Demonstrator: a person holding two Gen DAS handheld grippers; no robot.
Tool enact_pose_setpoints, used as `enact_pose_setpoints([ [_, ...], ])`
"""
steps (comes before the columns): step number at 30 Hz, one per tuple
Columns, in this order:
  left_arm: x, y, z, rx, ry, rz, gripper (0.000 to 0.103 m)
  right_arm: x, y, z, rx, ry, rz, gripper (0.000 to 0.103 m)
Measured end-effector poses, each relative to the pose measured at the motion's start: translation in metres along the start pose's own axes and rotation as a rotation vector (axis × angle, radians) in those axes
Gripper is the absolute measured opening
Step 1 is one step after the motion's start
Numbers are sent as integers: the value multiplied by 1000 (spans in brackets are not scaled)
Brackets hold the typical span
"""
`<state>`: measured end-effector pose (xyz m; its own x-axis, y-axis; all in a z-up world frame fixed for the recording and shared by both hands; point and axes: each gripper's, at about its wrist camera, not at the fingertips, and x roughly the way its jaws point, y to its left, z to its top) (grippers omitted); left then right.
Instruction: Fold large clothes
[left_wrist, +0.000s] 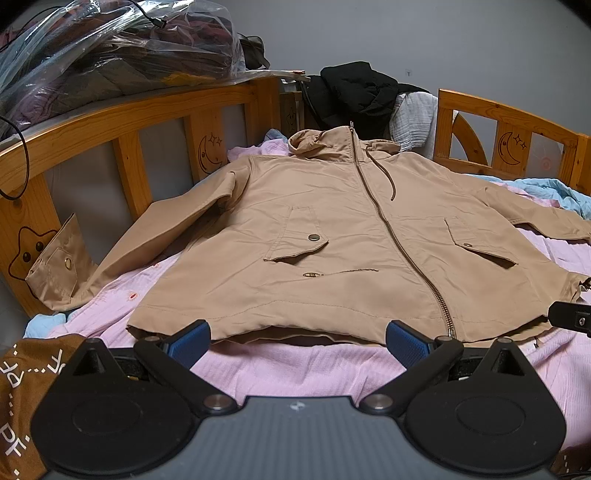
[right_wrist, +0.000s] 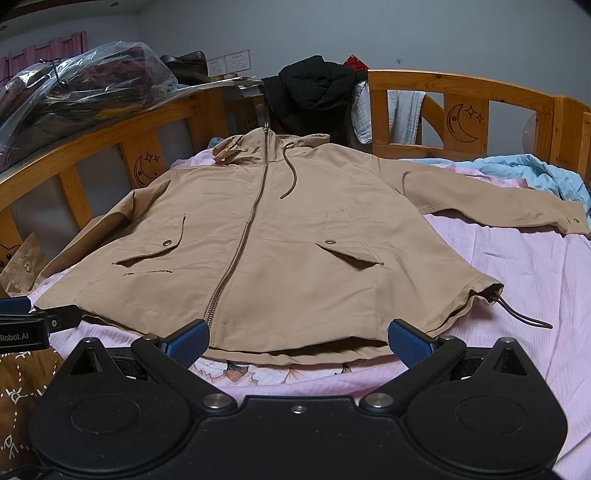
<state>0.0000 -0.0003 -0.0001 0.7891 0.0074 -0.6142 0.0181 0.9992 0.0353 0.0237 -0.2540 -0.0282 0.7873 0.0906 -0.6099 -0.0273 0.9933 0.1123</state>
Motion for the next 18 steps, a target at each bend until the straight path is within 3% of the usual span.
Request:
enact_pose_setpoints([
  [18,0,0,0,1,-1,0,102,0,-1,0,5,2,2,103],
])
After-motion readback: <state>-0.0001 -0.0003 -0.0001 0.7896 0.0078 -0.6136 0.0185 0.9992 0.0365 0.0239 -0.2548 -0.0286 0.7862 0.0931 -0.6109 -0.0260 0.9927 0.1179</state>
